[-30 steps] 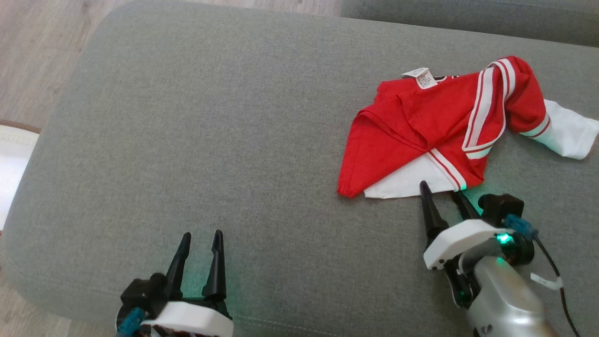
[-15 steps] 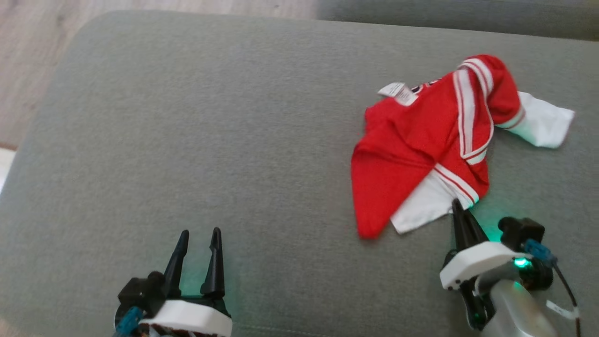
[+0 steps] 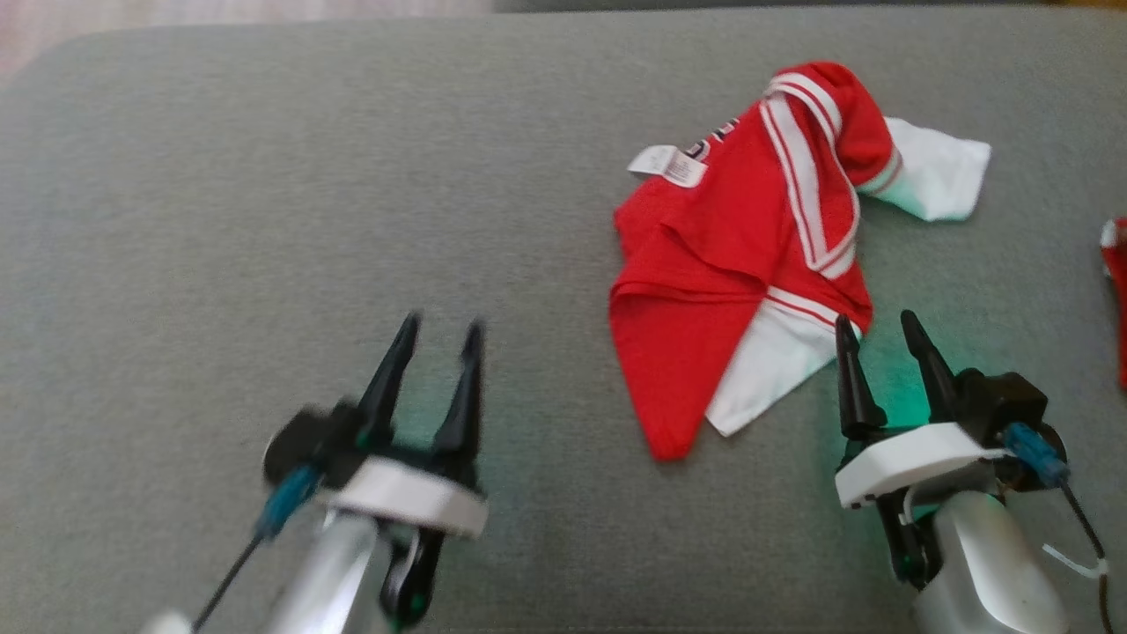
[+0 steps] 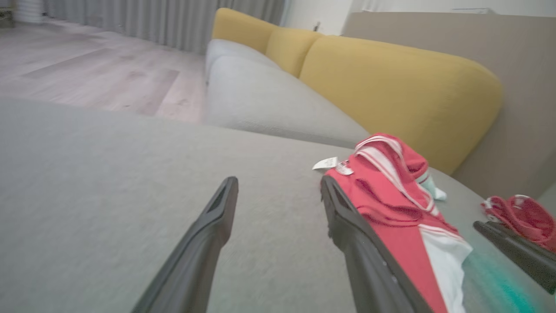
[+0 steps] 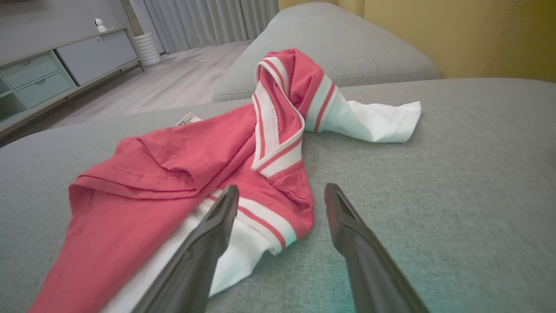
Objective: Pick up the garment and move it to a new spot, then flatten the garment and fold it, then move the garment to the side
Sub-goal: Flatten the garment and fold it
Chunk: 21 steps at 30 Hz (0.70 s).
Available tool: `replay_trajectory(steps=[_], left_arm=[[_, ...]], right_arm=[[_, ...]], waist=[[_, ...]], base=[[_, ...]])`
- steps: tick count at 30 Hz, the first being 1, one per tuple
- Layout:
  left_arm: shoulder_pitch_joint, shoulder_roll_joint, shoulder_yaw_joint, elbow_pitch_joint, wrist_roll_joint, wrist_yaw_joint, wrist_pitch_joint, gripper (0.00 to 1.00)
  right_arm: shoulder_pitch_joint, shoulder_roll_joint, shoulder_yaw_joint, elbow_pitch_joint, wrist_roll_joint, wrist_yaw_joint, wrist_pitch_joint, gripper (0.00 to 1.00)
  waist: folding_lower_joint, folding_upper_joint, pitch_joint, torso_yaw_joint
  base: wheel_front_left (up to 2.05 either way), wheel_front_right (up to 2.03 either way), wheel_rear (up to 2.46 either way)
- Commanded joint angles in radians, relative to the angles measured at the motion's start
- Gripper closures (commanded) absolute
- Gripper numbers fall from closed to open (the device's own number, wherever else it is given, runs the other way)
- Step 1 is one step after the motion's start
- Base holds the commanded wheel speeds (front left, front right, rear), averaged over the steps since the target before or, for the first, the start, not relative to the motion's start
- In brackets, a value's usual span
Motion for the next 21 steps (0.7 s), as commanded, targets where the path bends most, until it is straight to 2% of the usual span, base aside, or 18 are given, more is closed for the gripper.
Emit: replay_trajectory(steps=[1,6,12,14,16,21], left_arm=[[-0.046,0.002,0.02,-0.028,0.007,-0.008,-0.008,0.0],[-0.181,0.002,-0.083,0.066,0.024,-0.015,-0.008,0.0],[-0.338,0.002,-0.234,0.256,0.128,-0.02,-0.008,0.0],[-0.375,0.002,-0.246,0.321,0.122,-0.017,-0.008,0.0],[-0.414,0.002,-0.25,0.401,0.115,0.005,-0.008,0.0],[-0.435,0.002,-0.265,0.473,0.099,0.012,-0.008,0.0]], right_arm=[[-0.004,-0.002,0.026,-0.03,-0.001,-0.001,-0.006,0.0],[-0.011,-0.002,0.071,-0.06,0.018,-0.001,-0.006,0.0],[-0.022,-0.002,0.1,-0.062,0.031,-0.001,-0.006,0.0],[-0.026,-0.002,0.107,-0.061,0.035,-0.001,-0.006,0.0],[-0.032,-0.002,0.113,-0.064,0.042,-0.001,-0.006,0.0],[-0.036,-0.002,0.117,-0.069,0.052,-0.001,-0.006,0.0]], waist=[[-0.0001,0.0,0.018,-0.022],[-0.0001,0.0,0.046,-0.081],[-0.0001,0.0,0.08,-0.146],[-0.0001,0.0,0.092,-0.167],[-0.0001,0.0,0.109,-0.191],[-0.0001,0.0,0.123,-0.207]], base=[[0.0,0.0,0.0],[0.0,0.0,0.0],[0.0,0.0,0.0],[0.0,0.0,0.0],[0.0,0.0,0.0],[0.0,0.0,0.0]])
